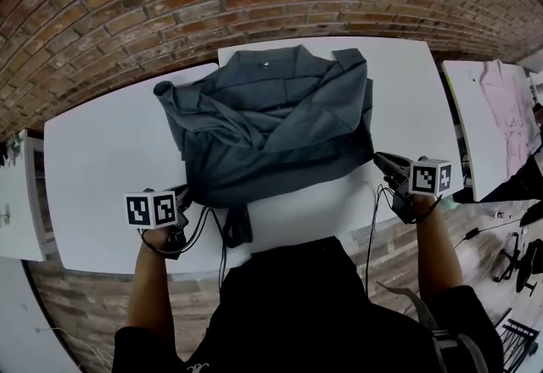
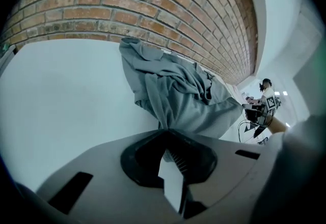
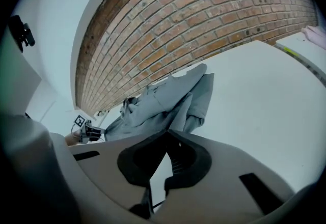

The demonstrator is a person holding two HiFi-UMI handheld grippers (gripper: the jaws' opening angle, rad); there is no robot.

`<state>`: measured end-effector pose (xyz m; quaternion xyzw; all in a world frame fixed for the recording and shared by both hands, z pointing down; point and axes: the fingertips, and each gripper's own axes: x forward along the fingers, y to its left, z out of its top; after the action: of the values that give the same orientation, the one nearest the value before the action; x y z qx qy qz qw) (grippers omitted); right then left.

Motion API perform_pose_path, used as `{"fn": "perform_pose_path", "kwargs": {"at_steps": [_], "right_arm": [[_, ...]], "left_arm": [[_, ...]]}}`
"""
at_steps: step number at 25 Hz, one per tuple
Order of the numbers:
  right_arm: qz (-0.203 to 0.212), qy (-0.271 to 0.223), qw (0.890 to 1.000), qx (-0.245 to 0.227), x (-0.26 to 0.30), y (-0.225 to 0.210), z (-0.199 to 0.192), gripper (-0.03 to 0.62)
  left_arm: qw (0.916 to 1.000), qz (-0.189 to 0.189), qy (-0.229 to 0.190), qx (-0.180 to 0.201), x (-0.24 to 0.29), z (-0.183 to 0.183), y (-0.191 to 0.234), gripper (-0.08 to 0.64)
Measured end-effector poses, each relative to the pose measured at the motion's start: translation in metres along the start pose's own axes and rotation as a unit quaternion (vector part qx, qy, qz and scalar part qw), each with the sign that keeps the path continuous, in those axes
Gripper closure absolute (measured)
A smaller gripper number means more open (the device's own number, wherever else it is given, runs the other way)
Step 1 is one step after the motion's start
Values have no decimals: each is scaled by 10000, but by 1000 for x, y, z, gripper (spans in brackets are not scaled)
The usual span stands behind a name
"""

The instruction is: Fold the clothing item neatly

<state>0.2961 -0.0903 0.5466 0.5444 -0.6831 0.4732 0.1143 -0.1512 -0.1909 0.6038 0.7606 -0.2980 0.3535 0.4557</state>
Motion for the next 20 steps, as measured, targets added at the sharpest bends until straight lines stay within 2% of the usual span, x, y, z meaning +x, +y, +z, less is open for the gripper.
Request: {"fn": "perform_pose_path", "kwargs": {"at_steps": [5, 9, 11, 14, 15, 17, 19, 20], "right_arm": [[-61, 190, 9997, -130, -22, -10, -11, 591], [-125, 415, 9990, -119, -17, -19, -28, 591], [-222, 361, 9983, -391, -5, -16, -28, 591], [-181, 223, 9925, -1189, 14, 7, -13, 588], [-135, 183, 9886, -1490, 21, 17, -5, 585], [-39, 179, 9749, -2217, 34, 39, 11, 522], [146, 331, 9492, -3126, 50, 64, 25, 476], [266, 457, 9308, -3617, 60, 77, 32, 462]], "left_arm": [[9997, -125, 143, 154, -19, -13, -14, 541], [9994, -140, 268, 190, -21, -33, -19, 541], [9992, -82, 331, 214, -16, -44, -18, 541], [9978, 183, 255, 586, -11, -50, -14, 540], [9965, 275, 181, 765, -11, -49, -13, 517], [9912, 546, 52, 1204, -17, -44, -8, 370], [9828, 886, -42, 1619, -26, -35, -2, 348], [9788, 1014, -104, 1775, -31, -27, -1, 348]]}}
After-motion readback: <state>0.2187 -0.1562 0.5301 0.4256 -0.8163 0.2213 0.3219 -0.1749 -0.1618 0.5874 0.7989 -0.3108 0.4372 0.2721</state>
